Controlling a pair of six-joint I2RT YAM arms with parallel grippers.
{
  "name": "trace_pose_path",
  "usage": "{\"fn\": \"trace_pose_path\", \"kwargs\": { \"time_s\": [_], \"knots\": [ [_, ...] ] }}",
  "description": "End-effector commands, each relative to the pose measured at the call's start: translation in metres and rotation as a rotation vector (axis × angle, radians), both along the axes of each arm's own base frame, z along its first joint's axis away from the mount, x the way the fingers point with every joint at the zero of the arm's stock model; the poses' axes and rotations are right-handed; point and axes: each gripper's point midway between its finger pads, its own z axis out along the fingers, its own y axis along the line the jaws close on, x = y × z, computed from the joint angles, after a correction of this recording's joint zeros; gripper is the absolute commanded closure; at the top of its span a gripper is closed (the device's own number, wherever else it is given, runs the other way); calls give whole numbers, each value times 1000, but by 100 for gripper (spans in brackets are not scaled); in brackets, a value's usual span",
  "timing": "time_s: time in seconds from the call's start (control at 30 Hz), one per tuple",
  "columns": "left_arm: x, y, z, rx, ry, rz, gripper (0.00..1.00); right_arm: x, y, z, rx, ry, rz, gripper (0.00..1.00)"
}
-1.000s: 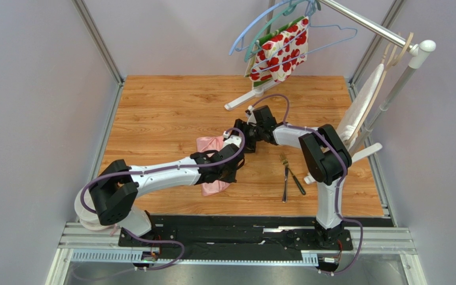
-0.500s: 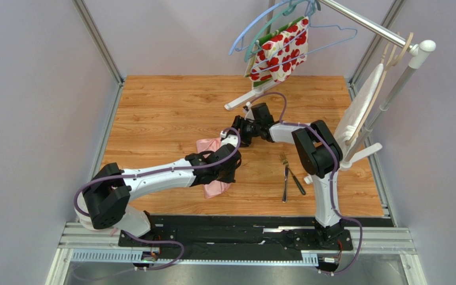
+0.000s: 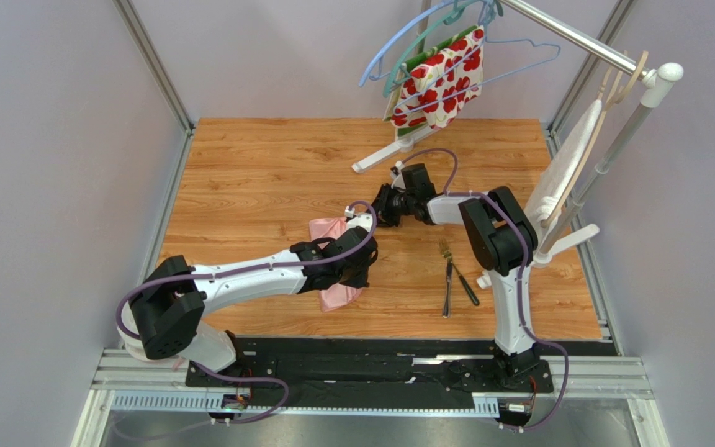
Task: Fold the napkin into a case and place the utensils inside
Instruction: Pick up the 2/3-rectangle-folded napkin from the folded napkin.
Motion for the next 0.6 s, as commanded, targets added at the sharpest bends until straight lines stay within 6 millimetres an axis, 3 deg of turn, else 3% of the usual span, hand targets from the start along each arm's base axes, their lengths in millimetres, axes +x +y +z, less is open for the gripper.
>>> {"fn": "trace_pose_path", "kwargs": {
  "time_s": [0.0,0.17,0.4,0.57],
  "knots": [
    [3,-9,18,-72,-25,-4,100,11,-18,-9,-59,-8,-62,90],
    [4,-27,17,-116,-9,-49,100,12,-43,-5,-222,-36,-37,96],
    [8,-64,23,-191,25,-111,100,8,-86,9,-462,-87,-38,97],
    [7,-64,18,-221,41,-92,100,5,-105,24,-567,-116,-48,98]
  ]
}}
